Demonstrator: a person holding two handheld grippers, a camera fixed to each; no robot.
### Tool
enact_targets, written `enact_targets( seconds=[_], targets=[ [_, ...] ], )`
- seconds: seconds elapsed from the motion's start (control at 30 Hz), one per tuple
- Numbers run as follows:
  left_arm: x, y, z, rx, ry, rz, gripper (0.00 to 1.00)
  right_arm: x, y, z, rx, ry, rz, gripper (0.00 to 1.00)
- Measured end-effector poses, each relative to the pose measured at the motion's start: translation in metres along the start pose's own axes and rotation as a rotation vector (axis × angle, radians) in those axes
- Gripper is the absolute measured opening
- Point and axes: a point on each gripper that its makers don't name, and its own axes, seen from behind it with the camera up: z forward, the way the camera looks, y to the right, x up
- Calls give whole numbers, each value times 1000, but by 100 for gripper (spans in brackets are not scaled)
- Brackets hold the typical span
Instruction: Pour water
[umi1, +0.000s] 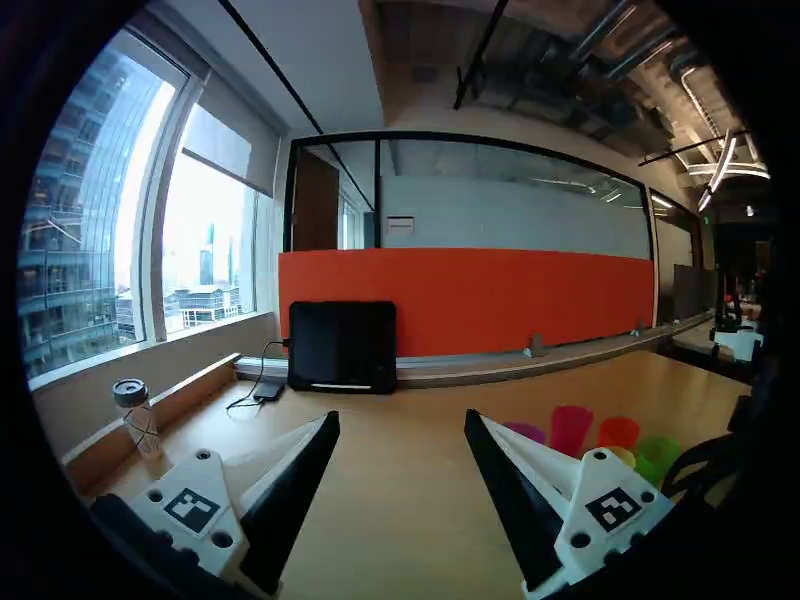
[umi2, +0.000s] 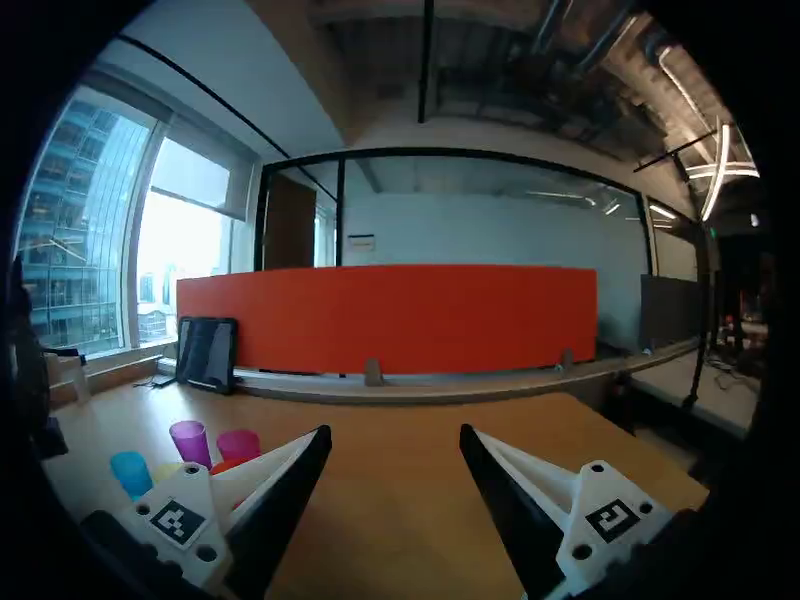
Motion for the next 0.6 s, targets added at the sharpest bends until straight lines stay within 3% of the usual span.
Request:
enact_targets(
  seconds=[0.33,0.6],
  targets=[
    [36,5,14,-33,-14,-4,93,68,-6,3,58,15,-48,99],
    [73,14,16,-85,-5,5,93,103,-22,6,117,17,-71,99]
  ],
)
